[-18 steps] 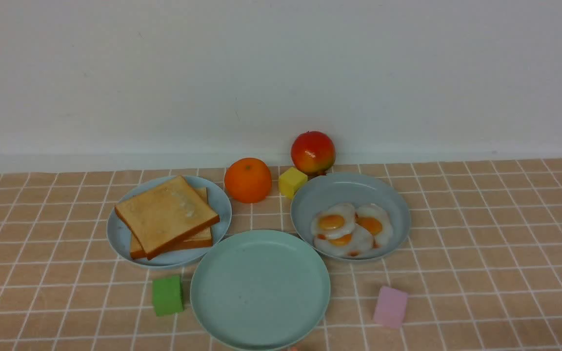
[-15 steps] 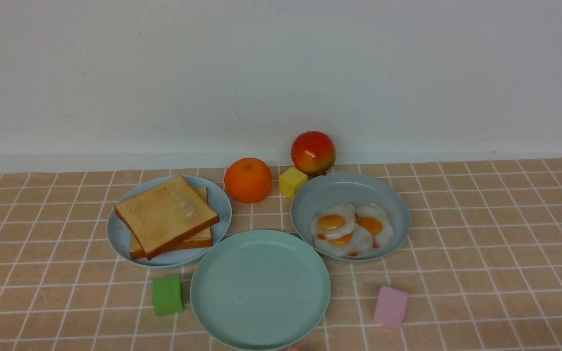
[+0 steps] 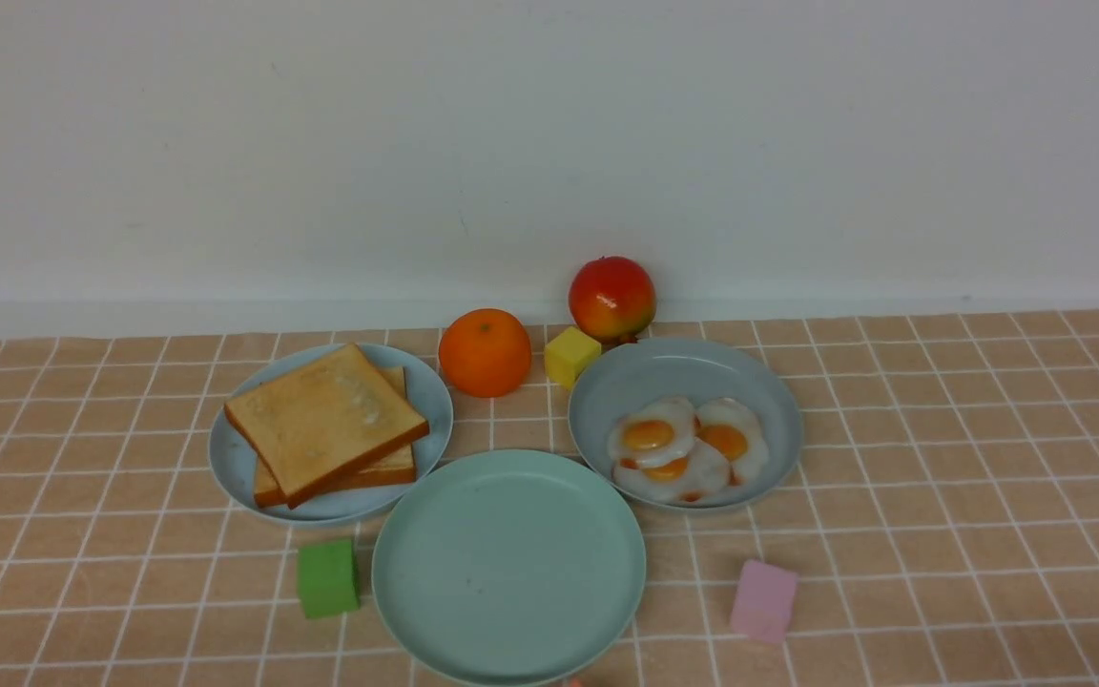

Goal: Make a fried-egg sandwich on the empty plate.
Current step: Use the left arm to grab a slice of bread

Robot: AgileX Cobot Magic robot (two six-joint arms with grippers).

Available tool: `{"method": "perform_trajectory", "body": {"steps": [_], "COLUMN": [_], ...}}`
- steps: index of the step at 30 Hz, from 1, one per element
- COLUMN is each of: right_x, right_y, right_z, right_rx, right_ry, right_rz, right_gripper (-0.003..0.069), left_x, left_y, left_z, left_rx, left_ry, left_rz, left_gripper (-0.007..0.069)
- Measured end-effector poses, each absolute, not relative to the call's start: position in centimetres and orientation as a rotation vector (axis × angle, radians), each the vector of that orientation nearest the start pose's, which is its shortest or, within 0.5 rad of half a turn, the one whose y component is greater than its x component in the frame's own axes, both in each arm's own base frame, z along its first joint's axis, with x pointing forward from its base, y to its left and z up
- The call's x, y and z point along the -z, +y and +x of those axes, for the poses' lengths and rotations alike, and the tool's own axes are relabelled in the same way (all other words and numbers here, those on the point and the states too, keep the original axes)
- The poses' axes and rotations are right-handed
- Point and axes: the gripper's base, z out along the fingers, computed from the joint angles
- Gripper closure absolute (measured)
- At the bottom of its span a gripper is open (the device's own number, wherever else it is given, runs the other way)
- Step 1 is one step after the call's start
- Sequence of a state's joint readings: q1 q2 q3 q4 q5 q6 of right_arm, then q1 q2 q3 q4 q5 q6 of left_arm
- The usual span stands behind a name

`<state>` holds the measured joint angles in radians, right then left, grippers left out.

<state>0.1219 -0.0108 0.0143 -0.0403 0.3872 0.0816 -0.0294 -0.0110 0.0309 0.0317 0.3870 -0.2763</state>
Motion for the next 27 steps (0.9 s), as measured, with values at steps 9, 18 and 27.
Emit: {"method": "perform_trajectory", "body": {"steps": [9,18,27], "right_x": [-17.42,-17.43,-18.34], "right_y": [0.50,0.49,0.58], "right_z": [5.18,5.19,5.51], "right_rx": [-0.100,-0.098,-0.109], "right_ry": [1.874,1.873,1.738], "right_rz": [-0.062,-0.063,-0.065], "right_gripper": [0.0419,0.0419,0.0419], "left_x": [-16.86,-16.86,-16.92], "left_y": [-0.04,-0.04,-0.05], "left_z": [5.23,5.23,5.24], "left_rx": [0.177,0.177,0.178], "left_ry": [1.882,1.882,1.876], "left_rz": [-0.214,-0.214,-0.213], "left_gripper": [0.0480,0.0480,0.0480]}}
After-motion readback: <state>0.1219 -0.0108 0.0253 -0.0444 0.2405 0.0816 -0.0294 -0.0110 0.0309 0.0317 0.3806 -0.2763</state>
